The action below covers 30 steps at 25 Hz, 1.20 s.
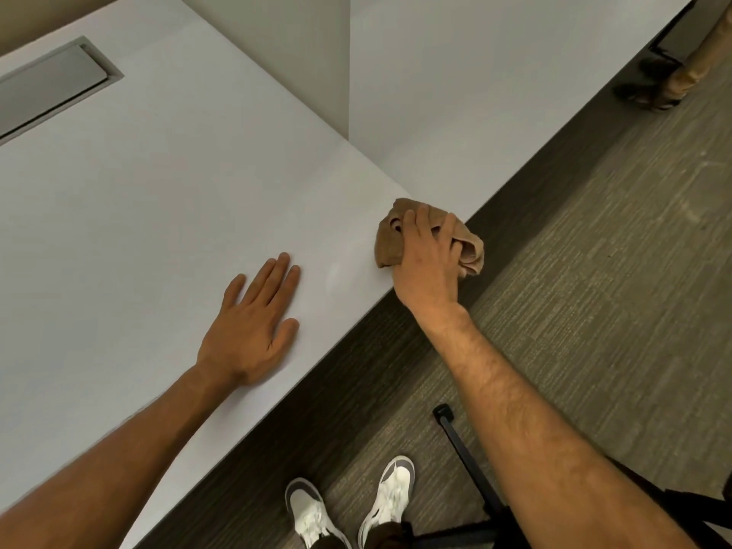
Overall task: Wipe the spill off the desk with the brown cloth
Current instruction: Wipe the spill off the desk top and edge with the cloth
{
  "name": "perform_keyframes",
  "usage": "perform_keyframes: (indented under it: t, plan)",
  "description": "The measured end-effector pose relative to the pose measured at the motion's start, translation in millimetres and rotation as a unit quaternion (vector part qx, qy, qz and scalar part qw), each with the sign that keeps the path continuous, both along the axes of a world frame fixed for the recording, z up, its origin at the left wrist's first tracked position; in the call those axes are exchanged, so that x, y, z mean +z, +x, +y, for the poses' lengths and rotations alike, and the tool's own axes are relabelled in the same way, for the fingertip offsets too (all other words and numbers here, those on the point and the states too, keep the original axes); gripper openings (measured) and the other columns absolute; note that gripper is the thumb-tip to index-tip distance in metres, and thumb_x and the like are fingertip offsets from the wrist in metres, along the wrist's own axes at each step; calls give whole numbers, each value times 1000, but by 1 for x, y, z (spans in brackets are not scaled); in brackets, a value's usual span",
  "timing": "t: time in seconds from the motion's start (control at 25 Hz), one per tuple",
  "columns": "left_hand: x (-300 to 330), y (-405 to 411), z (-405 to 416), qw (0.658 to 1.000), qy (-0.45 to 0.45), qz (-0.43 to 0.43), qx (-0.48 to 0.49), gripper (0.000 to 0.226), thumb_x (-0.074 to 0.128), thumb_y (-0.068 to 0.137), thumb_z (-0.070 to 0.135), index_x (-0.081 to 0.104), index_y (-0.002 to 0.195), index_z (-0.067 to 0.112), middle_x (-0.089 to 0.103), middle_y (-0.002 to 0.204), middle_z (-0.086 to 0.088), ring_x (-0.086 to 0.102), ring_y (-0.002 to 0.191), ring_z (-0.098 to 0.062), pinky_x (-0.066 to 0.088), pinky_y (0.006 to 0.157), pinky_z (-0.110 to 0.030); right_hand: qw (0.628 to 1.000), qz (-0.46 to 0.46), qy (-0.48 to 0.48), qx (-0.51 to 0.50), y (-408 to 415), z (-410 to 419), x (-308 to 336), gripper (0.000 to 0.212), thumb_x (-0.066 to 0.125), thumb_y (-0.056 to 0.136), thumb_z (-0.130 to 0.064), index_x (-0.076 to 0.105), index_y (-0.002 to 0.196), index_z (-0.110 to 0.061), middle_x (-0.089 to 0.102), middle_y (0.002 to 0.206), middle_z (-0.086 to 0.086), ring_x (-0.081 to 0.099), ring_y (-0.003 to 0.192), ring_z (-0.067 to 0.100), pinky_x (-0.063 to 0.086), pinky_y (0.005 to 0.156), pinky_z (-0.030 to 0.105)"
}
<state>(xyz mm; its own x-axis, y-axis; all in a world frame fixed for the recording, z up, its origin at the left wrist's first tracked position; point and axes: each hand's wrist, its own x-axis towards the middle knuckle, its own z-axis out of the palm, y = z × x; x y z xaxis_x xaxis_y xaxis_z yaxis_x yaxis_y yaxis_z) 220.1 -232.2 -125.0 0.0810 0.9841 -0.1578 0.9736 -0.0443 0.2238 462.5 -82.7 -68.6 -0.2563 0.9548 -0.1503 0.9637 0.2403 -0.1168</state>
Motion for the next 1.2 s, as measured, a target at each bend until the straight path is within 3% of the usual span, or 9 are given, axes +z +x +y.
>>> perform_keyframes:
  t: [0.24, 0.44, 0.64, 0.76, 0.84, 1.0, 1.08, 1.12, 1.2]
  plan:
    - [0, 0, 0, 1000, -6, 0, 1, 71, 15, 105, 52, -8, 167, 28, -13, 176, 4, -12, 162, -12, -2, 131, -48, 999, -27, 6, 40, -12, -47, -1, 82, 62, 91, -26, 16, 157, -10, 15, 167, 14, 11, 148, 51, 25, 113, 65]
    - [0, -1, 0, 1000, -5, 2, 6, 71, 16, 105, 52, -8, 167, 28, -12, 176, 4, -10, 162, -12, 3, 130, -51, 997, 34, -22, 72, -21, -101, 1, 81, 68, 89, -25, 24, 156, -10, 20, 166, 15, 15, 147, 51, 24, 114, 66]
    - [7, 2, 1, 1000, -9, -7, 6, 72, 16, 104, 54, -3, 168, 27, -8, 176, 2, -8, 162, -14, 1, 130, -50, 973, 198, -102, 63, -12, -130, 8, 79, 74, 85, -14, 33, 152, -16, 33, 161, 8, 24, 149, 40, 32, 116, 60]
    - [19, 7, 8, 999, -22, -20, 16, 79, 22, 99, 55, 16, 168, 17, 9, 176, -8, 9, 162, -27, 11, 128, -54, 915, 381, -113, -61, 11, -106, 21, 58, 69, 87, -5, 50, 140, -21, 60, 134, 0, 54, 128, 19, 49, 106, 47]
    - [31, 13, 26, 999, -13, -18, -25, 78, 26, 98, 56, 28, 164, 13, 22, 173, -13, 20, 159, -34, 17, 126, -56, 892, 424, -86, -129, 36, -77, 32, 52, 62, 89, 0, 54, 134, -23, 65, 121, -3, 62, 114, 15, 54, 100, 44]
    - [38, 52, 92, 991, -39, -32, -123, 77, 13, 101, 60, 4, 169, 23, -5, 176, 3, -8, 162, -16, -6, 129, -44, 902, 399, -28, -163, 90, -9, 36, 55, 54, 87, 8, 57, 135, -20, 65, 125, 1, 61, 115, 18, 50, 104, 39]
    - [29, 70, 114, 987, -61, -21, -147, 78, 9, 101, 59, -4, 168, 22, -13, 175, 3, -14, 161, -14, -8, 130, -44, 927, 362, -40, -85, 101, 22, 30, 54, 55, 92, 6, 54, 141, -17, 62, 134, 5, 58, 123, 20, 43, 107, 29]
    - [23, 74, 118, 987, -57, -11, -149, 77, 8, 101, 58, -5, 168, 21, -14, 175, 2, -14, 161, -15, -7, 130, -45, 939, 339, -60, -27, 100, 34, 25, 54, 54, 93, 4, 53, 141, -19, 61, 137, 5, 57, 125, 21, 42, 109, 30]
    - [13, 73, 117, 989, -30, 2, -143, 75, 9, 102, 55, -3, 168, 21, -11, 176, 1, -11, 162, -16, -6, 130, -45, 954, 272, -96, 86, 91, 47, 14, 55, 54, 93, 2, 51, 142, -24, 58, 139, 1, 50, 128, 24, 43, 109, 46]
